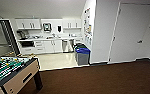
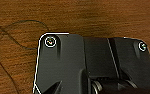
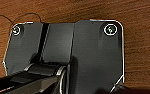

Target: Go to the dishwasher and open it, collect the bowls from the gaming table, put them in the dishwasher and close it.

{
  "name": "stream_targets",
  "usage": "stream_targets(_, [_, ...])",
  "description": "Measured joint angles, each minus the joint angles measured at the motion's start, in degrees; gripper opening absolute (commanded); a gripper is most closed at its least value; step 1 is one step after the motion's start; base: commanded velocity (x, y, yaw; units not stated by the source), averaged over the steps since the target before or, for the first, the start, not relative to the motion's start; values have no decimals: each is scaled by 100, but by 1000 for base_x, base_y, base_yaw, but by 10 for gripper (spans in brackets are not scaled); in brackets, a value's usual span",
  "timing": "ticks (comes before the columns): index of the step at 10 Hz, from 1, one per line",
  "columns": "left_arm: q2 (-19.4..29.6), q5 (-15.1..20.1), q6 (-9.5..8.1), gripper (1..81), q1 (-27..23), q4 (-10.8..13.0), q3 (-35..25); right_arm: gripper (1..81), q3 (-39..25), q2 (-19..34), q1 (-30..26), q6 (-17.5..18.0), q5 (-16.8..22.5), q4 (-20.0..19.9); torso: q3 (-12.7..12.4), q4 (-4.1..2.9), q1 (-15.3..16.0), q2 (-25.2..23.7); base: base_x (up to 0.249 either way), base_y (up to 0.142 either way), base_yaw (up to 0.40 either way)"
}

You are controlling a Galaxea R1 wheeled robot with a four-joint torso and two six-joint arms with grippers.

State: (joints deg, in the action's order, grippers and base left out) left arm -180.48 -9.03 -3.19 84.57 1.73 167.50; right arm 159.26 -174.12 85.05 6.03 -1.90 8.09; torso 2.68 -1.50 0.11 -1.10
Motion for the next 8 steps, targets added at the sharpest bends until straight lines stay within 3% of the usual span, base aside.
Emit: stream_targets(8, [18, 0, -2, 811, 7, -2, -16, 811, -52, 0, 4, 0, -5, 2, 0, 0, -2, 0, 188, 0, 0])
